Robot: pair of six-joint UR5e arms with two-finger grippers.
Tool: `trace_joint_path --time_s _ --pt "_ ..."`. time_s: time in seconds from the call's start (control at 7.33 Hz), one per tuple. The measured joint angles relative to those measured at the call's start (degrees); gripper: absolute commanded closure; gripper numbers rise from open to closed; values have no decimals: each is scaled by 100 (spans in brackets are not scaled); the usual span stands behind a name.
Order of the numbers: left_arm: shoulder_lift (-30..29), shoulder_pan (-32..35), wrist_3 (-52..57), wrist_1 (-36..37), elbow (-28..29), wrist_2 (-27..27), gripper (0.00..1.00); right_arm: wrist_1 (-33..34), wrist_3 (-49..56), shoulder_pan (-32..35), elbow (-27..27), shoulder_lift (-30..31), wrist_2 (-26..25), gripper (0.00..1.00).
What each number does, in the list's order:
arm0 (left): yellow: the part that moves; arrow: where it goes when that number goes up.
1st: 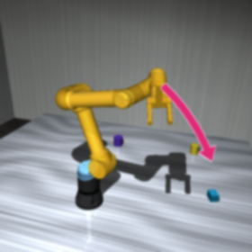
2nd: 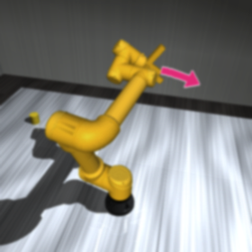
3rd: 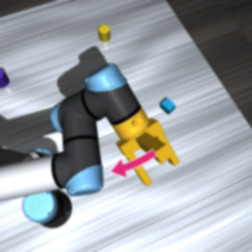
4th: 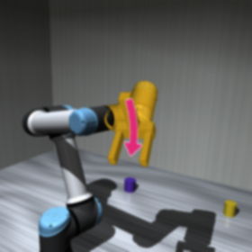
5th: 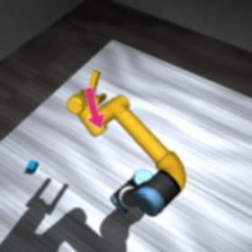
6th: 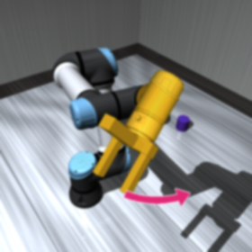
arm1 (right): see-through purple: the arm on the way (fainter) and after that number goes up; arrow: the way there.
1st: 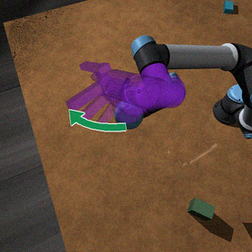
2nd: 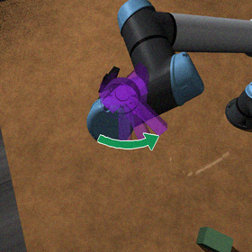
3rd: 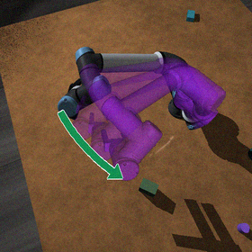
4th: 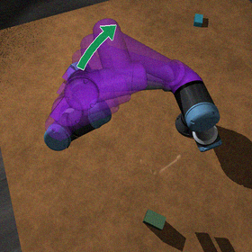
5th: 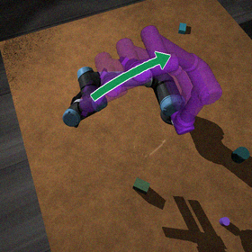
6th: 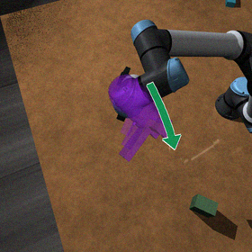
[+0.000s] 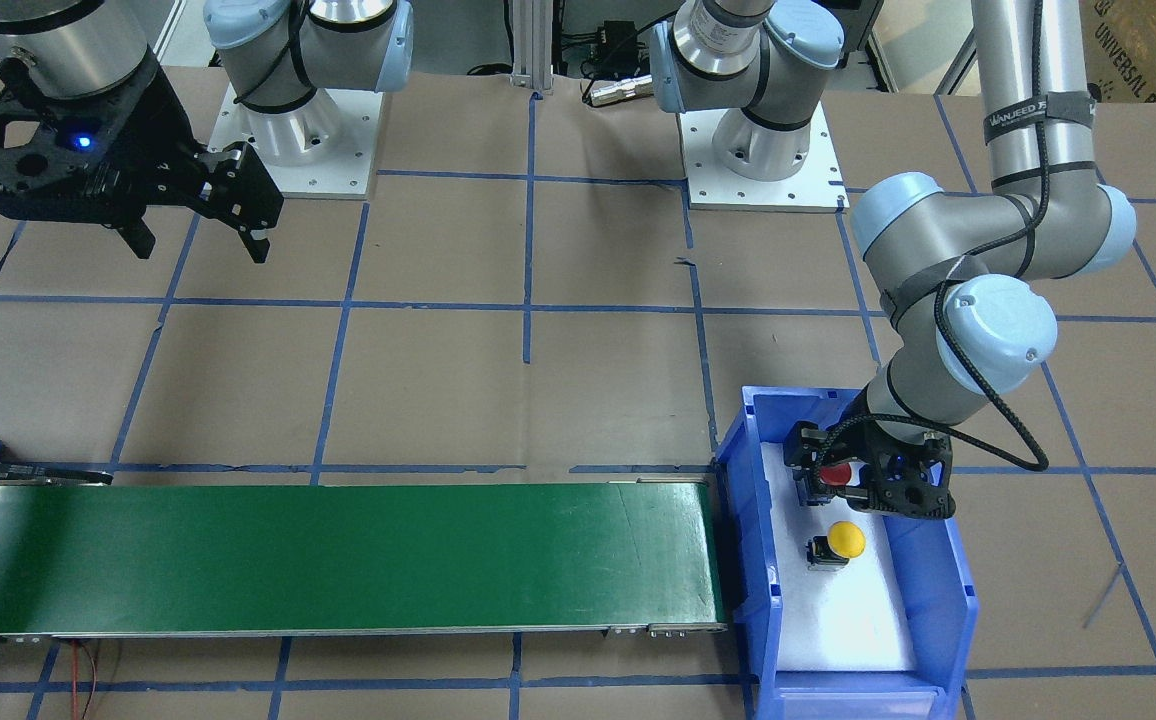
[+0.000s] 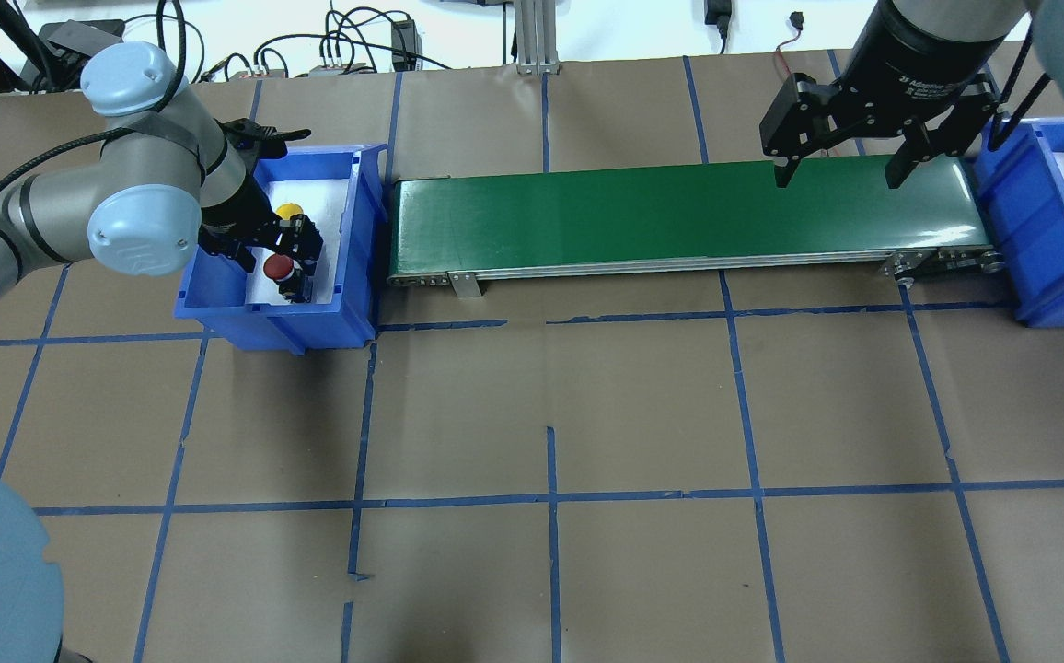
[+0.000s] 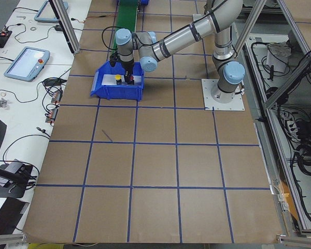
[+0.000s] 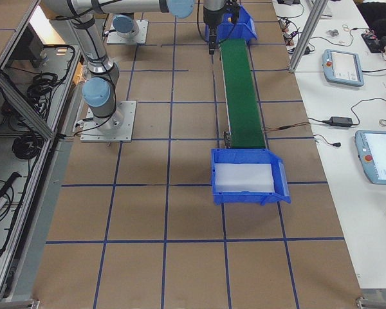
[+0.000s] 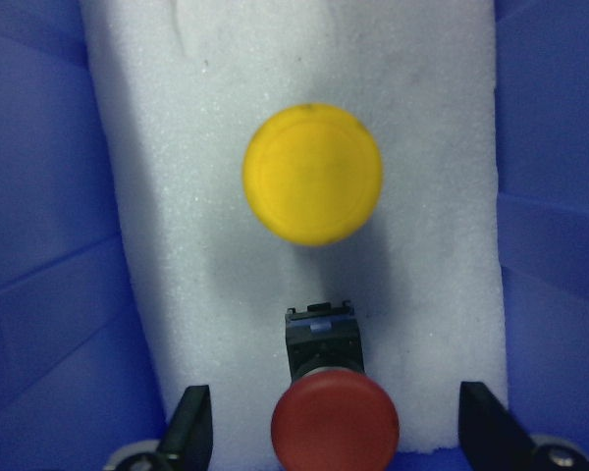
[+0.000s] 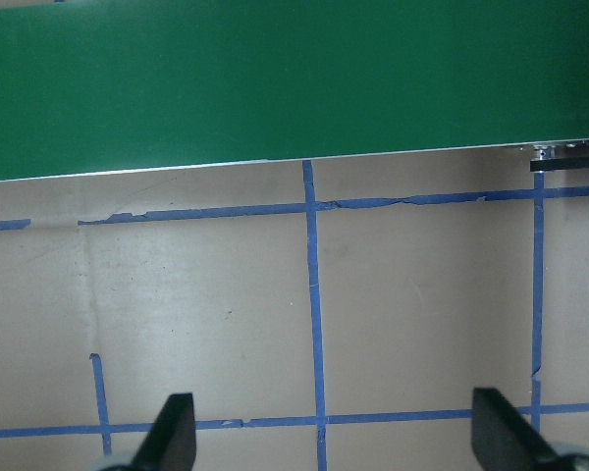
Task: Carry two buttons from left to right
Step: 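Lower the left gripper into the blue bin and grasp the red button, then lift the red button and place it on the near end of the conveyor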
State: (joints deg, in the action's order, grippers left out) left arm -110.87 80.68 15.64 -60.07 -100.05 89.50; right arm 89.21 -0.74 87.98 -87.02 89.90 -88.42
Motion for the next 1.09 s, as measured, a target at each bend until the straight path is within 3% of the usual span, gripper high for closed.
trace_joint_path --time_s 0.14,0.27,0.68,1.09 --pt "-3 0 -2 3 9 6 62 0 2 0 0 -1 0 0" --pt "-1 0 -4 4 23 14 63 0 3 0 1 -2 0 0" --pt "160 1 28 -37 145 72 62 0 3 0 1 1 0 0" --pt "632 140 -251 -720 681 161 61 0 -4 0 -6 7 0 0"
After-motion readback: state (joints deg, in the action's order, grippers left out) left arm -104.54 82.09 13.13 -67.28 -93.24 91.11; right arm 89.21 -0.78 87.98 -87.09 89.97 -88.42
